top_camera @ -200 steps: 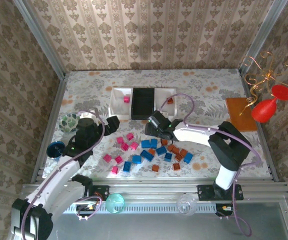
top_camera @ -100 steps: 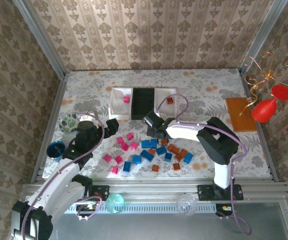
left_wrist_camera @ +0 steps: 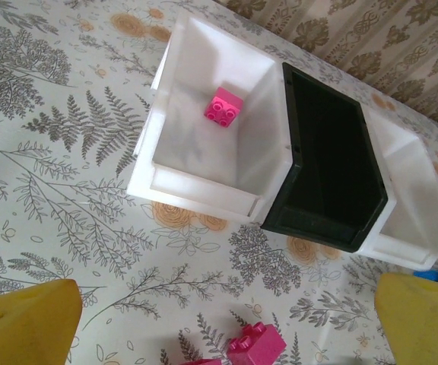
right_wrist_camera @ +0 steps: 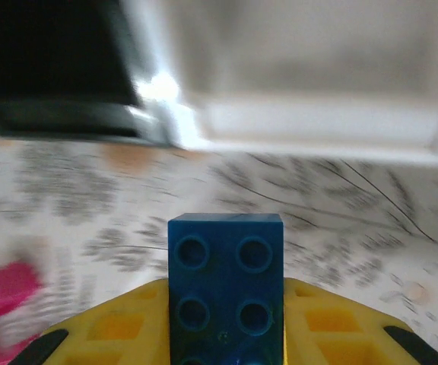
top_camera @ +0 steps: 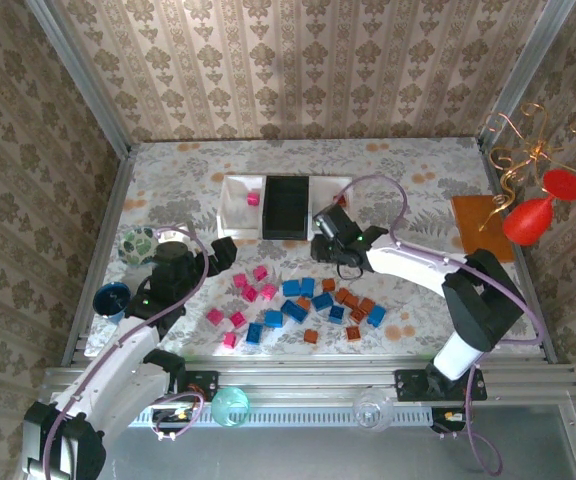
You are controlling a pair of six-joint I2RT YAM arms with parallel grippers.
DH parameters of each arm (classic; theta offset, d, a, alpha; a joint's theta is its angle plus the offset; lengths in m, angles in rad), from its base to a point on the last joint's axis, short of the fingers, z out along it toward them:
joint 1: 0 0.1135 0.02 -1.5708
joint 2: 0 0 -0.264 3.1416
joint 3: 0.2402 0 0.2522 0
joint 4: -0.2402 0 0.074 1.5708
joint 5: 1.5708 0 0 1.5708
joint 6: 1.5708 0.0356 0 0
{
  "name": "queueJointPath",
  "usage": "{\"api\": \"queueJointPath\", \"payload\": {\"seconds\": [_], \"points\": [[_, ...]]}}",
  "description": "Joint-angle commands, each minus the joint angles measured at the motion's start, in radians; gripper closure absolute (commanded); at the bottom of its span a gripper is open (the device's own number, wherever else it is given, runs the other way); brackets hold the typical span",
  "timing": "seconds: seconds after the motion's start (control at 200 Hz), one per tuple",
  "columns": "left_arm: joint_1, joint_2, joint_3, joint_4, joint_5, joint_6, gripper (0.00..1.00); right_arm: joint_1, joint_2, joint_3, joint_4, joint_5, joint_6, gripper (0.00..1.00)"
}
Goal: Sort the legos into containers by color
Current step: Place the lego in the container, then pick up the lego from the center of the table.
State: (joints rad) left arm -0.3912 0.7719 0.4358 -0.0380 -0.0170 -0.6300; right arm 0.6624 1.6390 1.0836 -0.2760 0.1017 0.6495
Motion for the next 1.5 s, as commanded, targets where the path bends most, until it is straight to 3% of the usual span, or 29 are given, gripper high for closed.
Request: {"api": "queueJointPath", "payload": {"seconds": [0.0,0.435,0.5,0.585,0.78,1.14,1.495], "points": [[0.009,-0.007,-0.014,-0.034,-0.021,-0.024,0.00,0.006,0.016,0.138,-0.022,-0.090,-0.137,0.71],[0.014,-0.013,0.024,-0.128,-0.023,-0.012,0.00,-0.050,0.495,0.716,-0.221,-0.001,-0.090,0.68],[0.015,-0.013,0.022,-0.131,-0.020,-0.013,0.00,-0.052,0.534,0.760,-0.239,0.011,-0.093,0.57],[0.016,-0.011,0.024,-0.131,-0.015,-0.013,0.00,-0.055,0.541,0.780,-0.234,0.017,-0.111,0.34],[0.017,0.002,0.023,-0.120,-0.012,-0.014,0.00,-0.053,0.378,0.654,-0.185,-0.007,-0.146,0.28],[0.024,0.052,0.011,-0.063,0.001,-0.029,0.00,-0.023,0.010,0.133,-0.226,-0.039,-0.130,0.26],[0.035,0.100,0.001,-0.032,0.025,-0.039,0.00,0.039,0.007,-0.044,-0.278,-0.092,-0.129,0.31]]}}
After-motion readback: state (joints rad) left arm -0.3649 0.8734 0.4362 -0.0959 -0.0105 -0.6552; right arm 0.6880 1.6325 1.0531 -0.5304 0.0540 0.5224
